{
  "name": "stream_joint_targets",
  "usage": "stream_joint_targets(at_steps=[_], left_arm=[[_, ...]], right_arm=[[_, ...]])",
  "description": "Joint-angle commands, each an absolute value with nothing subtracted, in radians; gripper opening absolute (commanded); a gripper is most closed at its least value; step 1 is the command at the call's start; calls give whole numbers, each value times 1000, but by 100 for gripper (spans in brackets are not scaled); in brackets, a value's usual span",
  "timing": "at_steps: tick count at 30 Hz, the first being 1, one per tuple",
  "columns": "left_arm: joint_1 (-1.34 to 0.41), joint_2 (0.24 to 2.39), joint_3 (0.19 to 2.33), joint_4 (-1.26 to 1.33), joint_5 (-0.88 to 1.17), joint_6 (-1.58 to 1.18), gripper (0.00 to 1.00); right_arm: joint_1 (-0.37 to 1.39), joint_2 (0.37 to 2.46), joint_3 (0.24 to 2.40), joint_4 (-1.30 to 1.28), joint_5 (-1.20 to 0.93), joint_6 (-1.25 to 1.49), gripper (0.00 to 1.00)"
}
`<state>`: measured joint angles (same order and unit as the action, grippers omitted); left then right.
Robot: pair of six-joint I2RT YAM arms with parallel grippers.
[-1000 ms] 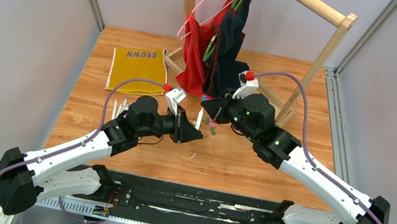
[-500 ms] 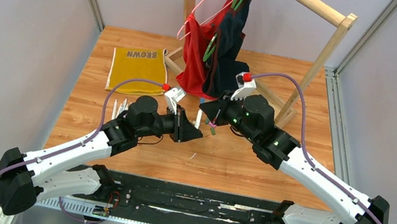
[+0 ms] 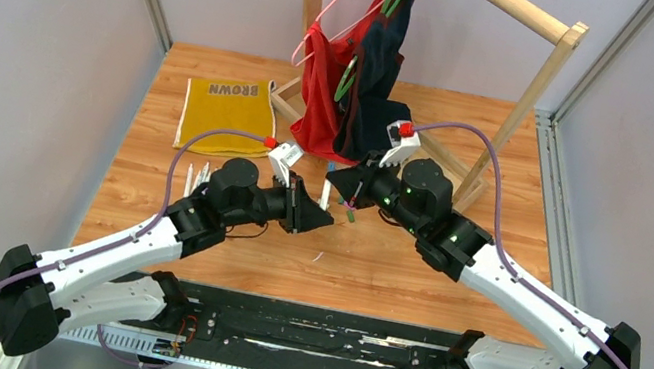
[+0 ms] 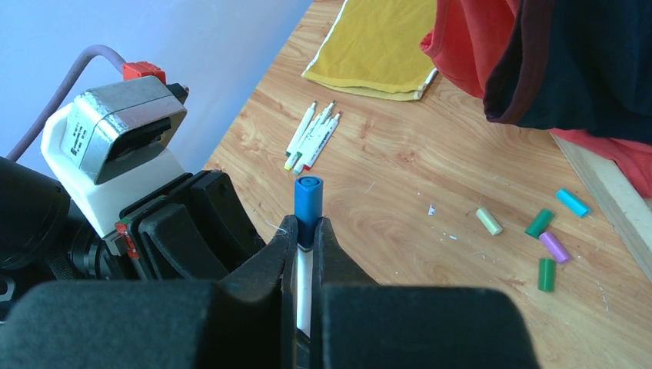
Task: Insert the pens into the pen caps
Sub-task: Insert the pen cap onto the pen.
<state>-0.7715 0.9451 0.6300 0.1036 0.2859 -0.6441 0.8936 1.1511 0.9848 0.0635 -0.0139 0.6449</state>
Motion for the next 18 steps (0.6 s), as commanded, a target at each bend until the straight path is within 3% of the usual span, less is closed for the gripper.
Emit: stream_joint_targets(at_steps=[1,18], left_arm=[[-779,935,679,183,252,-645,0],[-779,979,766,179,213,-553,0]], right_arm=[[891,1135,952,57,-56,627,0],[953,1195,952,-50,53,544,1]])
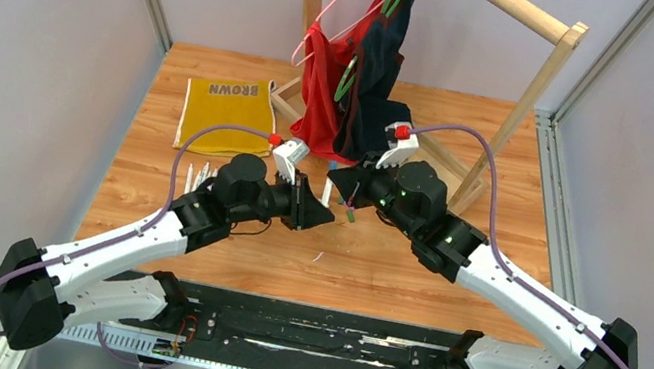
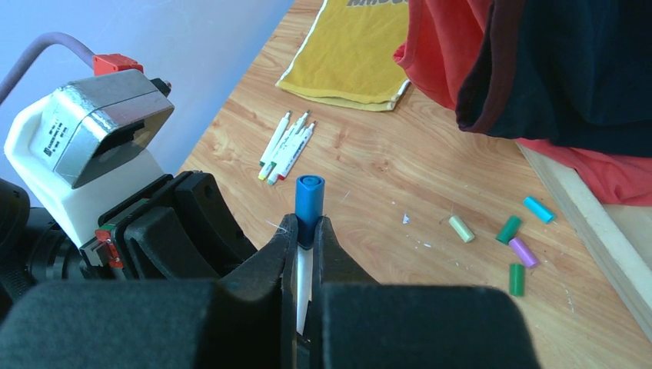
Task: Insert the pens into the pen caps
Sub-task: Insert the pen cap onto the pen, then press the pen cap onto the pen.
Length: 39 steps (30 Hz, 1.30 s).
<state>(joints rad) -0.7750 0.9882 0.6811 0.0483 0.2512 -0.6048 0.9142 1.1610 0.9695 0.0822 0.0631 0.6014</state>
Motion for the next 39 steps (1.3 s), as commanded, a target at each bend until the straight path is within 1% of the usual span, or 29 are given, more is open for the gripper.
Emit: stream_joint_targets(at_steps=[1,7,8,11,14,15,18,25,27,30,35,39], left_arm=[[-779,981,766,182,212,-549,0],[-779,988,738,203,214,-533,0],[-779,989,728,205,208,-531,0],[-779,991,695,212,193,-532,0],[-779,991,663,224,192,-537,0],[-779,991,658,225,192,-535,0],[-779,988,640,225,184,-527,0],[-779,967,582,229,169,-480,0],[-779,952,550,239,178,-458,0],[-779,923,507,260,207,-410,0],[-779,871,440,292,288,-299,0],[-779,845,418,288,348,-247,0]], right_arm=[[953,1196,950,-52,49,536,1],[954,1188,947,-46,-3,487,1],[953,1185,949,-44,-7,480,2],[953,1176,949,-40,-13,457,13],[953,1164,942,-36,-22,441,29],[953,1160,939,-37,-25,438,35],[953,1148,933,-36,-40,418,46],[937,1097,938,-66,-74,354,64],[908,1082,941,-69,-139,343,67],[843,1065,945,-71,-273,336,69],[741,1064,965,-46,-494,360,70],[711,1102,978,4,-594,411,70]])
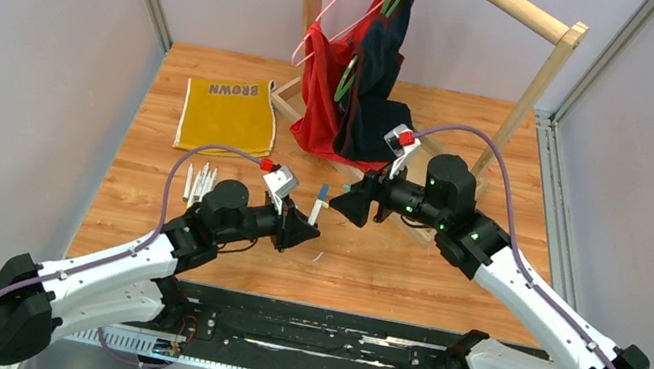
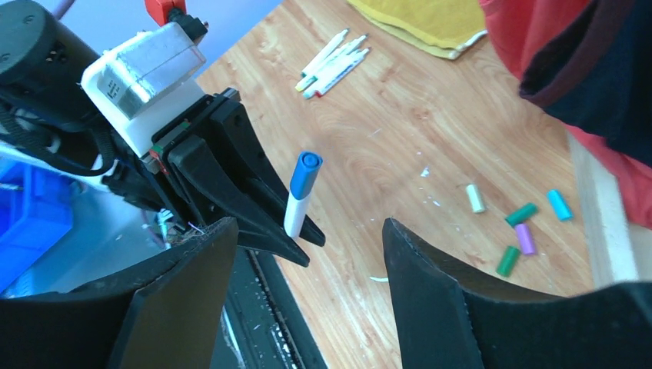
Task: Insert the pens into the pen caps
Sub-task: Press the pen cap onto the pen.
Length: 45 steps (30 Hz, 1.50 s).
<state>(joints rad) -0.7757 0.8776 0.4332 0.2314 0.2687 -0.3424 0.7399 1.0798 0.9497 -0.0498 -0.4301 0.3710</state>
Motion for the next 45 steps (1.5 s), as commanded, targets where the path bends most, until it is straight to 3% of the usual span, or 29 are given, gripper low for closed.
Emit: stream_joint_targets(at_steps=[1,18,43,45], left_arm=[[-779,842,415,288,360,-241,0],[-781,835,409,288,412,-255,0],[-782,837,417,288,408,-271,0],[-782,840,421,288,394,-278,0]], right_arm=[[711,1113,981,18,-603,423,70],[712,1216,986,127,-675,495,55],[714,1240,951,152,-669,509,1],[718,1243,946,151,-661,512,1]])
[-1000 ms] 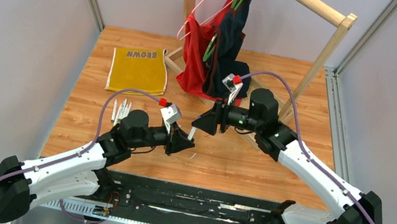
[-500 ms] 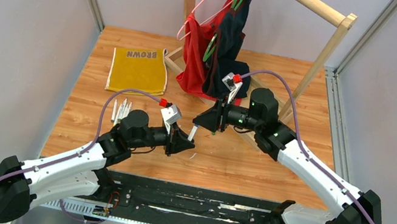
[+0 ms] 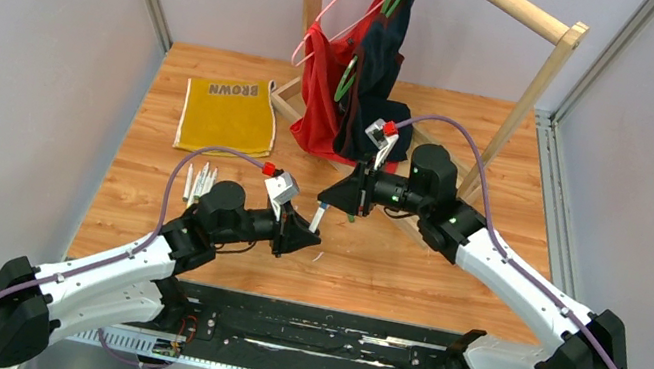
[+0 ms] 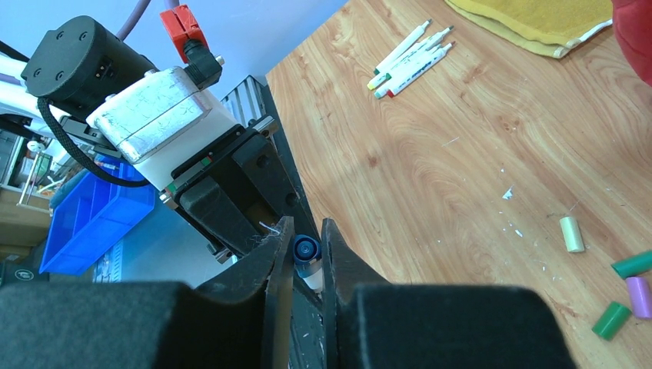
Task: Insert the pens into the pen caps
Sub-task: Press the pen cap onto the pen.
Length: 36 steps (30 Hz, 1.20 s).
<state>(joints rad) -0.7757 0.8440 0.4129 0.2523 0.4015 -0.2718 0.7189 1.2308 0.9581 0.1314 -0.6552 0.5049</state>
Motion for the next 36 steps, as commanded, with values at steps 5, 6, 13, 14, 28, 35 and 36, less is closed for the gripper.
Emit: stream_joint_targets(at_steps=[5,6,13,14,28,35,36], left_arm=[[-782,841,437,289,348,-300,0],[-782,840,441,290,346,-303,0],[-782,813,470,293,342,-310,0],[-782,807,472,293,341,-305,0],[-778,792,549,284,325,-296,0],[-701,787,558,336,383,-349,0],[-694,787,559,346,394,-359,0]], right_arm=[[756,1241,943,114,-596,474,1],[761,1241,938,116,-587,470,1],[778,1247,898,143,-601,451,1],[780,1248,895,139,-606,443,0],[797,1303,847,130,-678,462,1],[804,1308,806,125,-679,465,1],[805,1311,803,126,-681,467,1]])
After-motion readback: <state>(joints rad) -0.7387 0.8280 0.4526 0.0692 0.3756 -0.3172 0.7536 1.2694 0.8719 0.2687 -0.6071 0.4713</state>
